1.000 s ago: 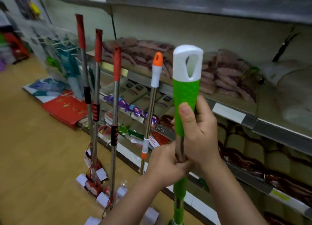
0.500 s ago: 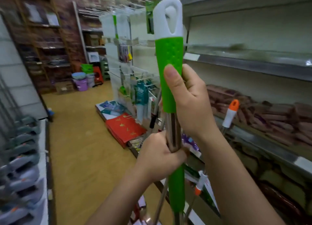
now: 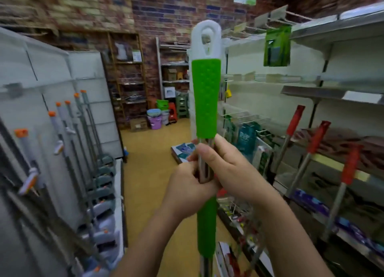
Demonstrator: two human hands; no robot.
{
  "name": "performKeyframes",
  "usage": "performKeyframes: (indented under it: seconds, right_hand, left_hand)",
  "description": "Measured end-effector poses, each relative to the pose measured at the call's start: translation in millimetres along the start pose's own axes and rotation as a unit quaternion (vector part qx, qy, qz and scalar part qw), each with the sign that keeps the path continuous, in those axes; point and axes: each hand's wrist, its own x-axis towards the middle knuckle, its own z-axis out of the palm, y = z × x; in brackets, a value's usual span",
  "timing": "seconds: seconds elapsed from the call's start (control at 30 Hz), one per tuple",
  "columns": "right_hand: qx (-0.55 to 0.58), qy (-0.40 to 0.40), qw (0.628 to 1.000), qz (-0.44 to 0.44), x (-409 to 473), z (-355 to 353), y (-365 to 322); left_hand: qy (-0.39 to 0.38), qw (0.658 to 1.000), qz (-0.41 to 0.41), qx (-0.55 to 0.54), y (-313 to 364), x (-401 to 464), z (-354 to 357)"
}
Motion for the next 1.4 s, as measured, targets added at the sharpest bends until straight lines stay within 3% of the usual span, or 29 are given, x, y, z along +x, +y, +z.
performKeyframes:
  seconds: [0.33,0.53,0.83,1.17,1.4]
  right_hand:
    - [0.02,-0.024,0.999,0.014,146.1,77.2,87.1]
    - [0.034,0.001,0.999,0.018,258.9,92.9,164.5]
    - [0.03,-0.003,0.997,0.07,434.2,105.8,271.1]
    - [0.011,0.066,0.991,0.115,633.6,130.6,409.2]
    - [0.015,0.133,0.98,0.149,778.1,106.6,493.5]
  left_hand:
    - [0.065,0.991,-0.109,0.033,-106.0,94.2,-98.7]
    - [0.085,0.989,-0.11,0.059,-187.0,192.0,-132.1]
    - [0.093,0.973,-0.174,0.121,-311.9,349.9,-160.4]
    - [0.096,0.966,-0.229,0.073,-483.3,528.3,-185.7]
    - [0.058,0.965,-0.253,-0.042,-572.0,676.0,-194.0]
